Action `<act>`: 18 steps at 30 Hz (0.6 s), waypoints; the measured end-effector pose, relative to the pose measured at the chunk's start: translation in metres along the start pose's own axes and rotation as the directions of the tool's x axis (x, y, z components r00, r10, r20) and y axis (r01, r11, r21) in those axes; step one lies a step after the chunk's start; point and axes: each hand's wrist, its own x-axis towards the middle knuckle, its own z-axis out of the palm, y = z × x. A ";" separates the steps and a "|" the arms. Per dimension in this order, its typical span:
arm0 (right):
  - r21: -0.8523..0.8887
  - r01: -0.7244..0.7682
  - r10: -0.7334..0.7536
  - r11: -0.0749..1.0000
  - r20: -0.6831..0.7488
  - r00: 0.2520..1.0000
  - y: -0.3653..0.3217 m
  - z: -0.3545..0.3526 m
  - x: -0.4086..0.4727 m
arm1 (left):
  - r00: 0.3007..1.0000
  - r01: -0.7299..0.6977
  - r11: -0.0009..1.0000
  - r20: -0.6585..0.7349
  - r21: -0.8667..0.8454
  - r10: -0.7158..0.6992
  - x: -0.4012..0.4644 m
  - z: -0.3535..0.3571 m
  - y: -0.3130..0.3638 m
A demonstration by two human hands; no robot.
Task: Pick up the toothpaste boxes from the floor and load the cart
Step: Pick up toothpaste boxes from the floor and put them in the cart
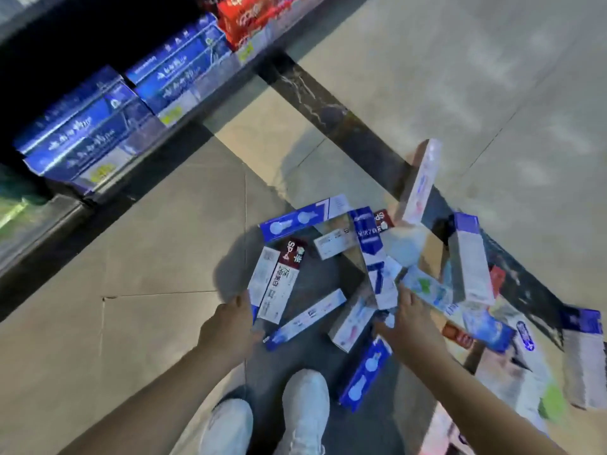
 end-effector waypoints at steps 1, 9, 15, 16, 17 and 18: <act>0.033 -0.022 0.022 0.999 -0.019 1.000 0.000 0.006 0.019 | 1.000 0.029 0.999 -0.009 -0.044 -0.030 0.017 0.012 -0.001; 0.172 -0.200 0.220 0.965 -0.110 0.969 -0.001 0.051 0.100 | 0.983 0.122 0.975 -0.115 -0.188 -0.145 0.088 0.075 -0.012; 0.233 -0.197 0.236 0.952 -0.155 0.959 -0.005 0.037 0.085 | 0.980 0.081 0.931 -0.141 -0.355 -0.139 0.071 0.054 -0.025; 0.249 -0.179 0.223 0.952 -0.161 0.961 -0.011 0.031 0.077 | 0.979 0.075 0.921 -0.147 -0.383 -0.141 0.063 0.046 -0.025; 0.265 -0.160 0.206 0.951 -0.158 0.966 -0.018 0.023 0.068 | 0.978 0.070 0.909 -0.153 -0.412 -0.145 0.054 0.037 -0.025; 0.276 -0.143 0.189 0.950 -0.146 0.971 -0.026 0.014 0.059 | 0.975 0.066 0.897 -0.162 -0.436 -0.151 0.044 0.025 -0.024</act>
